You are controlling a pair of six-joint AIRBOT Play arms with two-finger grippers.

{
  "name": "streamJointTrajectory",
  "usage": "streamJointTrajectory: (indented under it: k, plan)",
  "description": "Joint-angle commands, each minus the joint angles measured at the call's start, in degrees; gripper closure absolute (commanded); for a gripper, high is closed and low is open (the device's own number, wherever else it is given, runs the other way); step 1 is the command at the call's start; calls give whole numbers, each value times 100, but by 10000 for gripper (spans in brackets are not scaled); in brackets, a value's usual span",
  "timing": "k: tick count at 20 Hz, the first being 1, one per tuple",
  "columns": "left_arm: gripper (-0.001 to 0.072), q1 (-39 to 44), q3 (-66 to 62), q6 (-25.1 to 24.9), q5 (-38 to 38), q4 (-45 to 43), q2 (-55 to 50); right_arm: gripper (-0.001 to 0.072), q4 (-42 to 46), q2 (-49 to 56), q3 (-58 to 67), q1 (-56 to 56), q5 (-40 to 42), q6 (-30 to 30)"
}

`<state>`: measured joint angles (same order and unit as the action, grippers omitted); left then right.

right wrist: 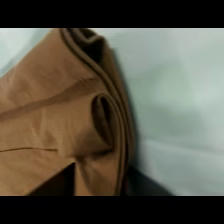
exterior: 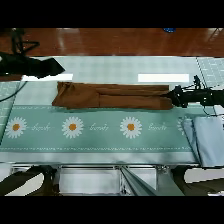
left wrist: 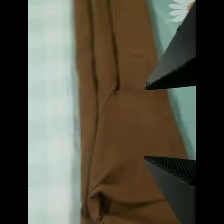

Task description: Fold the shirts.

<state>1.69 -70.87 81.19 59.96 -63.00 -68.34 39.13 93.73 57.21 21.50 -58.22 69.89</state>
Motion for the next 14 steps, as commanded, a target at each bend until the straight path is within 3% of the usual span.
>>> streamJointTrajectory:
  k: [1, 2, 3, 4, 5, 10, 14]
  plan:
    - [201, 551, 356, -39, -90, 0, -195, 607, -334, 201, 20, -337, 111, -212]
    - [209, 671, 354, -39, -96, 0, -308, 691, -323, 149, 92, -380, 9, -216]
    - [320, 767, 352, -42, -94, -2, -407, 690, -282, 28, 179, -396, -146, -216]
    - [579, 844, 352, -44, -92, 0, -498, 690, -203, -177, 232, -391, -286, -192]
    - [684, 916, 350, -63, -114, 0, -573, 690, -44, -431, 234, -365, -356, -101]
    - [686, 1449, 345, -35, -452, 315, -955, 690, 2039, -2181, -44, -297, -1327, 476]
    - [687, 2374, 302, 7, -1445, 1067, -1471, 690, 2284, -3821, -636, -297, -1541, 874]
